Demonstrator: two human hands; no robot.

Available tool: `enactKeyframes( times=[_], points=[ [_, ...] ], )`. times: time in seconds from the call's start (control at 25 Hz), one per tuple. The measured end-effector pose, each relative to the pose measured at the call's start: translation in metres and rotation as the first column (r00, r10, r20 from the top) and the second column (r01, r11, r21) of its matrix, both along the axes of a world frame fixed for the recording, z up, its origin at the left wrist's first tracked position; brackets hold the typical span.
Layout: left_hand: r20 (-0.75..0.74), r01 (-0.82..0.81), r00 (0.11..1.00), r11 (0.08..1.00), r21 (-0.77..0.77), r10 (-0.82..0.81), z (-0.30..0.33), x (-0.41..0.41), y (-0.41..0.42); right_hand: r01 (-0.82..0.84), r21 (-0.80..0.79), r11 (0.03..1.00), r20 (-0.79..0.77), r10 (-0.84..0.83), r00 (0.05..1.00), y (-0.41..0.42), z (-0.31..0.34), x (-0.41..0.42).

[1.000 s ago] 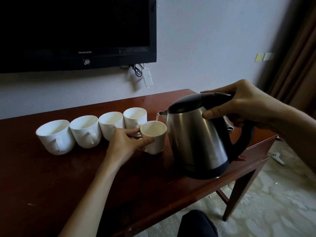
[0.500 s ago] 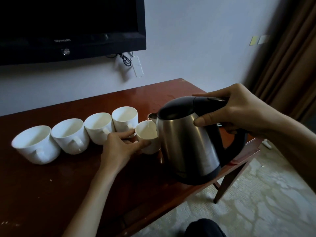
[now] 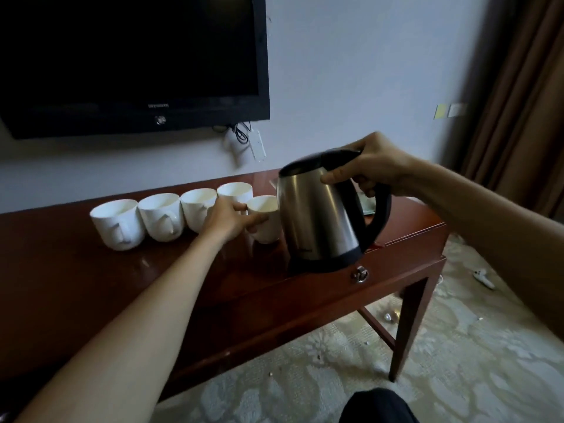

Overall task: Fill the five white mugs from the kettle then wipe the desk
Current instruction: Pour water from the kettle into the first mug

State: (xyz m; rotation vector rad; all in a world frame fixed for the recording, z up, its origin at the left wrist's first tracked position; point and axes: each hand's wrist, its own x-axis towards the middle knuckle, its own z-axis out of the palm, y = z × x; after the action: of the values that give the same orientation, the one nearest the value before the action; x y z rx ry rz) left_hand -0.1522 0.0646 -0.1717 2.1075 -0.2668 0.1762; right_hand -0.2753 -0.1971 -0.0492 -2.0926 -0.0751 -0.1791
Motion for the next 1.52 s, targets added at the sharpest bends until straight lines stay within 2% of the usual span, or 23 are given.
enactKeyframes(
  times=[0.2,0.36,0.76,1.28,1.52],
  points=[
    [-0.01,-0.015,1.0,1.0,0.027,0.015,-0.006,-0.003,0.007,0.035,0.002,0.999,-0.039,-0.035,0.999,-0.002,0.001,-0.003],
    [-0.017,-0.035,0.999,0.999,-0.035,0.034,-0.01,-0.003,0.013,0.024,0.006,1.0,-0.052,-0.023,0.998,-0.002,0.002,-0.003],
    [-0.049,-0.031,0.998,0.997,-0.074,0.028,-0.022,0.006,0.017,0.018,-0.101,0.995,-0.09,-0.027,0.996,0.002,0.013,0.006],
    [-0.013,0.013,1.0,0.997,-0.071,-0.014,-0.022,-0.01,0.017,0.022,-0.161,0.987,-0.108,-0.04,0.993,0.016,0.021,0.007],
    [-0.063,-0.009,0.998,0.998,-0.068,0.005,-0.02,-0.005,0.016,0.015,-0.174,0.985,-0.101,-0.033,0.994,0.013,0.02,0.007]
  ],
)
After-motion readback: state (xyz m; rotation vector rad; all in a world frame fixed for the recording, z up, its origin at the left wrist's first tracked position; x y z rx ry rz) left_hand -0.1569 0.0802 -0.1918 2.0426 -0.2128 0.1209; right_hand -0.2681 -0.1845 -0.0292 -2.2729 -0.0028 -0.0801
